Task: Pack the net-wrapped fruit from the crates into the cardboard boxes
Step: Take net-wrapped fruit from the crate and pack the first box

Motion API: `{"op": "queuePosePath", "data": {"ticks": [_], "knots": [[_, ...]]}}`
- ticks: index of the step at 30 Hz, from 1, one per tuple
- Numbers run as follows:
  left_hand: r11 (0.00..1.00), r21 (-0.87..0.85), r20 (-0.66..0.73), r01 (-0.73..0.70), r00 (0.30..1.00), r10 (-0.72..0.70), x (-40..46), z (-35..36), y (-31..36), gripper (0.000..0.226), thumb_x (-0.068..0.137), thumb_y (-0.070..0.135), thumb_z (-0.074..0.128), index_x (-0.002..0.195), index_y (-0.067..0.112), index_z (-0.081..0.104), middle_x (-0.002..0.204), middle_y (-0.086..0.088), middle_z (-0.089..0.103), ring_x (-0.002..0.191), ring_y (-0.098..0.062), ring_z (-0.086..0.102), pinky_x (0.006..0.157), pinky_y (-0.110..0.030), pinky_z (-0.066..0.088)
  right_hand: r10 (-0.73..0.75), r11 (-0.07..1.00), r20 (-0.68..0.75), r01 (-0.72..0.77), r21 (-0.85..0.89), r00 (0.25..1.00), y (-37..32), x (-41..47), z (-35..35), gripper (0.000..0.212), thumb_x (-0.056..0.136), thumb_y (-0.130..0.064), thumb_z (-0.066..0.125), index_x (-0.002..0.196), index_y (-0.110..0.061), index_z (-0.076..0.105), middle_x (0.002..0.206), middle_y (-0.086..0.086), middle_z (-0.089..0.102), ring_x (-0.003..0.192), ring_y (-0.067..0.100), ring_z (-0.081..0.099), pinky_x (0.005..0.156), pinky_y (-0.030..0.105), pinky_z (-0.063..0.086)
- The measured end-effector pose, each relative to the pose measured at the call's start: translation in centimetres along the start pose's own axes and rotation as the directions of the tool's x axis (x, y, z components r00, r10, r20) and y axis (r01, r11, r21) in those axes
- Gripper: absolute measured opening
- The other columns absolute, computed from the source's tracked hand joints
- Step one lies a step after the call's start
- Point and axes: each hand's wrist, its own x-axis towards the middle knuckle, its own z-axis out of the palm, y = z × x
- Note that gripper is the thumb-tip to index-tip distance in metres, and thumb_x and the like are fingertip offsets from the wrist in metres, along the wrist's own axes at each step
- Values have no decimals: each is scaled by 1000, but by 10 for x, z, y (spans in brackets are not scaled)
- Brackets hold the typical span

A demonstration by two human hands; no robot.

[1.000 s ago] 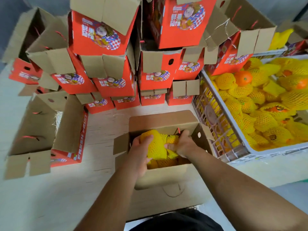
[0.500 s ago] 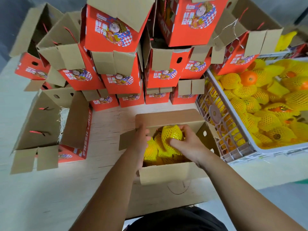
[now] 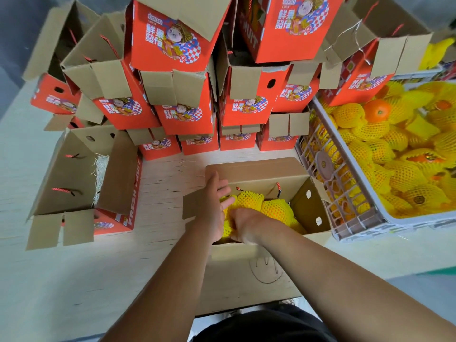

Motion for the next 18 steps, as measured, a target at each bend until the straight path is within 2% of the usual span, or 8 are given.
{"op": "queuePosePath", "data": {"ticks": [3, 6, 7, 9, 12, 14, 16, 18], "knots": [[999, -40, -17, -5, 1000, 4, -3, 0, 4, 49, 103, 59, 46, 122, 20, 69, 118, 2, 68, 101, -18, 65, 118, -45, 24, 46, 997, 37, -43, -69, 998, -5, 3, -3, 33, 96, -36, 68, 115, -10, 63, 111, 11, 66, 101, 31, 62, 81, 33, 49], [1000, 14, -15, -18, 1000, 18, -6, -4, 5, 48, 106, 57, 40, 117, 22, 71, 118, 3, 70, 108, -14, 62, 110, -39, 31, 28, 999, 52, -30, 44, 998, 5, 3, -9, 35, 93, -50, 66, 91, -16, 61, 90, 4, 62, 83, 25, 57, 70, 31, 46], [999, 32, -4, -15, 1000, 15, -6, -5, 4, 48, 107, 57, 38, 116, 24, 71, 119, 4, 70, 113, -14, 62, 107, -39, 32, 7, 991, 45, -13, 133, 999, 8, 3, -8, 34, 93, -49, 66, 88, -15, 62, 84, 3, 60, 80, 23, 55, 68, 33, 46], [1000, 13, 20, 9, 1000, -9, -6, -5, 0, 47, 107, 57, 38, 116, 23, 70, 121, 3, 70, 116, -17, 62, 106, -39, 36, -23, 962, 33, 13, 274, 999, 8, 6, 0, 25, 95, -34, 67, 83, -12, 64, 78, 4, 57, 77, 23, 52, 71, 35, 47], [998, 52, 22, 19, 1000, -21, -6, 0, -3, 42, 108, 53, 38, 116, 24, 68, 121, 4, 68, 117, -18, 62, 104, -37, 38, -67, 954, 43, 51, 295, 997, 6, 12, 10, 29, 96, -25, 69, 71, -14, 58, 75, 8, 58, 75, 22, 49, 72, 32, 45], [995, 95, -13, -20, 1000, 22, -4, 4, -6, 30, 107, 47, 47, 110, 26, 69, 117, 4, 71, 113, -17, 63, 96, -32, 45, -138, 935, 64, 108, 337, 988, 12, 10, 4, 16, 96, -22, 68, 83, -14, 69, 85, 6, 71, 77, 15, 55, 78, 29, 51], [989, 127, -56, -83, 994, 90, -3, 11, -10, 15, 102, 37, 61, 99, 25, 70, 102, 5, 74, 105, -17, 69, 79, -26, 53, -190, 829, -37, 181, 530, 981, 26, -1, -6, 13, 96, -16, 65, 86, -22, 72, 77, -14, 73, 69, -3, 57, 73, 18, 51], [972, 177, -26, -156, 986, 163, -3, 22, -13, 10, 101, 24, 64, 93, 21, 68, 90, 2, 72, 98, -21, 69, 82, -31, 54, -75, 731, -261, 231, 642, 962, 43, -14, -14, 14, 94, -10, 62, 86, -18, 70, 74, -11, 69, 68, 2, 56, 72, 25, 47]]}}
